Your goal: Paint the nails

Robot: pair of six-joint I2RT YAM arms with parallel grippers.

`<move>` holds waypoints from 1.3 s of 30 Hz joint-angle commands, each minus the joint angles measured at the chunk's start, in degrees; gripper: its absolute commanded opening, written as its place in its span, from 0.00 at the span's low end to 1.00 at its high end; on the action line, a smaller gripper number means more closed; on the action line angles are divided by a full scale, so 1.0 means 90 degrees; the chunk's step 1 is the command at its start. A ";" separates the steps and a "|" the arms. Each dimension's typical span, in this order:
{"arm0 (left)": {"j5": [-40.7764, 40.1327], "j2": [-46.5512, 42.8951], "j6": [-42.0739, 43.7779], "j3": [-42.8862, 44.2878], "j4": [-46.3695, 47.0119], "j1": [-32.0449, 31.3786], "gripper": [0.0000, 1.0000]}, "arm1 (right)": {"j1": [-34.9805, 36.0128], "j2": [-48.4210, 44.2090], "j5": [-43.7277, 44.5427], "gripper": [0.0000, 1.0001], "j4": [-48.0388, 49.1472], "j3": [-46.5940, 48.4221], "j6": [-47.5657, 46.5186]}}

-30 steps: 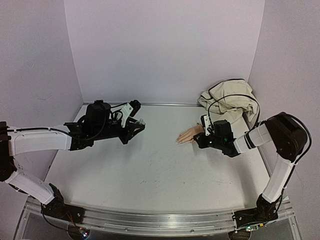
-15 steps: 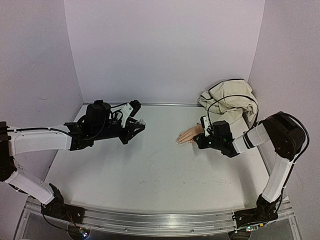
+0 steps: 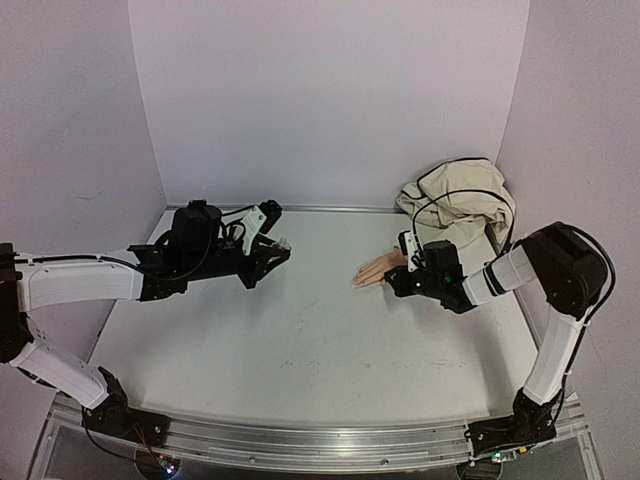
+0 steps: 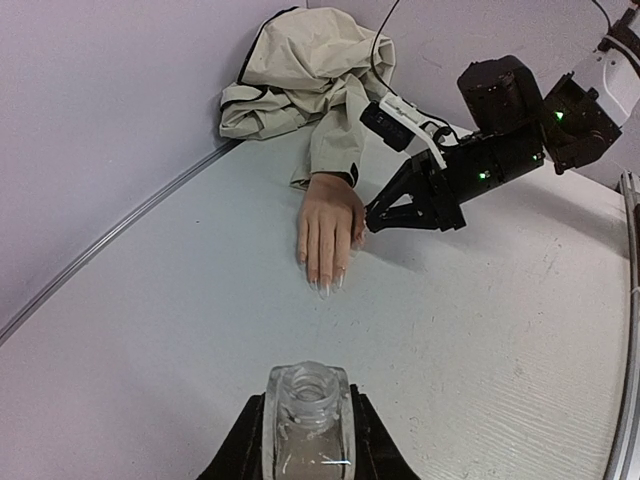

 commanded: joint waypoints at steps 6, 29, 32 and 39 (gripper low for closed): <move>0.0089 -0.0109 -0.0007 0.0170 0.0370 0.0008 0.00 | -0.0032 0.0116 -0.0166 0.00 0.0243 0.0269 0.0048; 0.0089 -0.0119 0.0015 0.0175 0.0365 0.0003 0.00 | -0.0014 0.0194 -0.0476 0.00 0.0282 0.0301 0.0095; 0.0084 -0.0128 0.0007 0.0180 0.0366 0.0003 0.00 | -0.0009 0.0144 -0.0542 0.00 0.0314 0.0268 0.0096; 0.0099 -0.0154 0.0010 0.0180 0.0365 0.0003 0.00 | 0.0000 -0.0215 -0.0444 0.00 0.0493 -0.0016 0.0179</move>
